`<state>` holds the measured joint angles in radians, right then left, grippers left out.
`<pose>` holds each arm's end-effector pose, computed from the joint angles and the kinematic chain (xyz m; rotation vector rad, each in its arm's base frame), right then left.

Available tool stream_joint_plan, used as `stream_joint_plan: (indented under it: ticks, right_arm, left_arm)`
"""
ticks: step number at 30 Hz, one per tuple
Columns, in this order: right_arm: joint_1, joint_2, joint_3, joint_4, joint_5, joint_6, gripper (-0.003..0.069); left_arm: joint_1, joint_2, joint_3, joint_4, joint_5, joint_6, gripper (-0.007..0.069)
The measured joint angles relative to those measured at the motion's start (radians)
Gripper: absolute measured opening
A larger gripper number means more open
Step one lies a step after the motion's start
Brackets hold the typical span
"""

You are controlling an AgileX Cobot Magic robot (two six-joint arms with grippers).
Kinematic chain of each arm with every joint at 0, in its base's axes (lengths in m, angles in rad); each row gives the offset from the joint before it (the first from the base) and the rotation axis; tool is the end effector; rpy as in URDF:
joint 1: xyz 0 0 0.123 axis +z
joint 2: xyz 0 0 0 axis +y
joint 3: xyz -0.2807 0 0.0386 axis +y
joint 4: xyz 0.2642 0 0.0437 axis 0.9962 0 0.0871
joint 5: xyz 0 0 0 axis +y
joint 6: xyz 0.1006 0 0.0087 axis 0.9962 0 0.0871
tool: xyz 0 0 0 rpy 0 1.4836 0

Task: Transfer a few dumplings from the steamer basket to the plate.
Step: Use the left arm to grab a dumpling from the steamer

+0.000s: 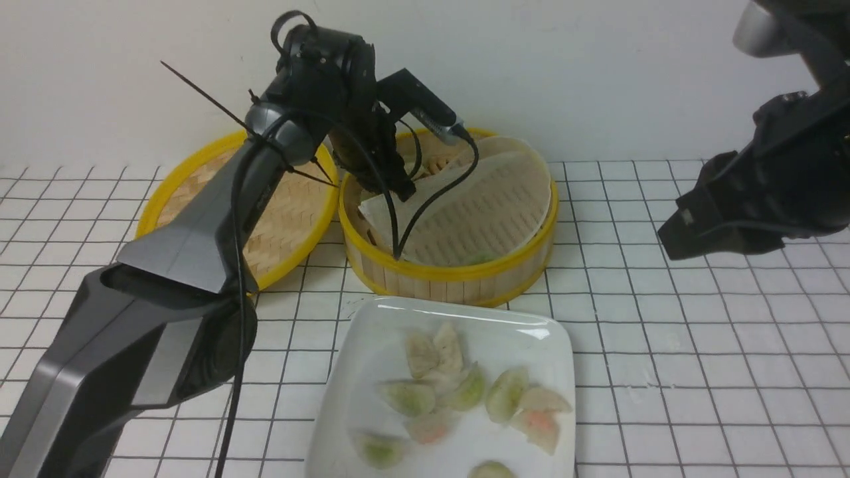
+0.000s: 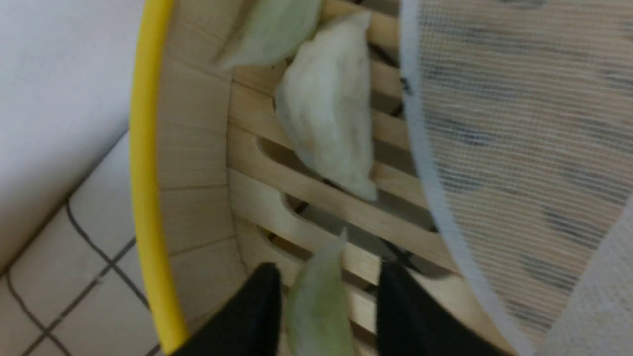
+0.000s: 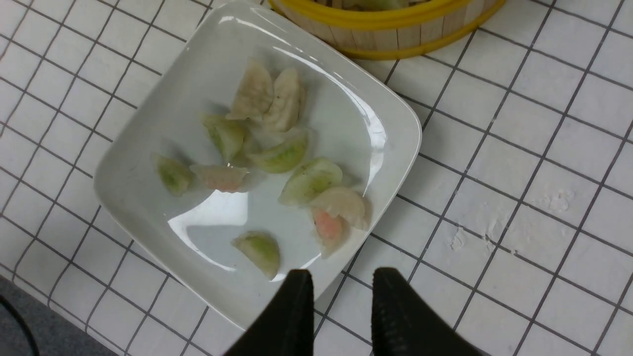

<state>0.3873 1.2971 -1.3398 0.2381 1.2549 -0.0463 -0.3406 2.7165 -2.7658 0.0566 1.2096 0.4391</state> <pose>0.2382 0.1216 0.3702 -0.5533 2.6555 0.4307 0.5498 -0.1892 0.1716 1.0133 2.4435 0.1098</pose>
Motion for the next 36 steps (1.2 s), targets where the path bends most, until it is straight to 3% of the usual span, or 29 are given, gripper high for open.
stream_joint_plan:
  ticks: [4,10,14,16,17,18,19,36]
  right_arm:
    - [0.000,0.000,0.000,0.000,0.000,-0.003,0.0160]
    - [0.000,0.000,0.000,0.000,0.000,-0.003,0.0160]
    - [0.000,0.000,0.000,0.000,0.000,-0.003,0.0160]
    - [0.000,0.000,0.000,0.000,0.000,-0.003,0.0160]
    - [0.000,0.000,0.000,0.000,0.000,-0.003,0.0160]
    - [0.000,0.000,0.000,0.000,0.000,-0.003,0.0160]
    - [0.000,0.000,0.000,0.000,0.000,-0.003,0.0160]
    - [0.000,0.000,0.000,0.001,0.000,-0.003,0.0160]
  left_arm:
    - [-0.001,0.028,-0.001,0.033,-0.046,-0.042,0.0379]
    - [-0.001,0.040,-0.008,0.044,-0.057,-0.049,0.0400]
    - [-0.001,0.045,-0.011,0.039,-0.045,-0.059,0.0310]
    - [-0.002,0.046,-0.013,0.028,-0.039,-0.061,0.0192]
    - [-0.002,0.046,-0.013,0.028,-0.039,-0.061,0.0180]
    - [-0.002,0.047,-0.013,0.016,-0.037,-0.063,0.0084]
    - [-0.002,0.047,-0.013,0.007,-0.036,-0.063,0.0043]
    - [-0.025,-0.041,0.001,-0.024,-0.028,-0.060,-0.0006]
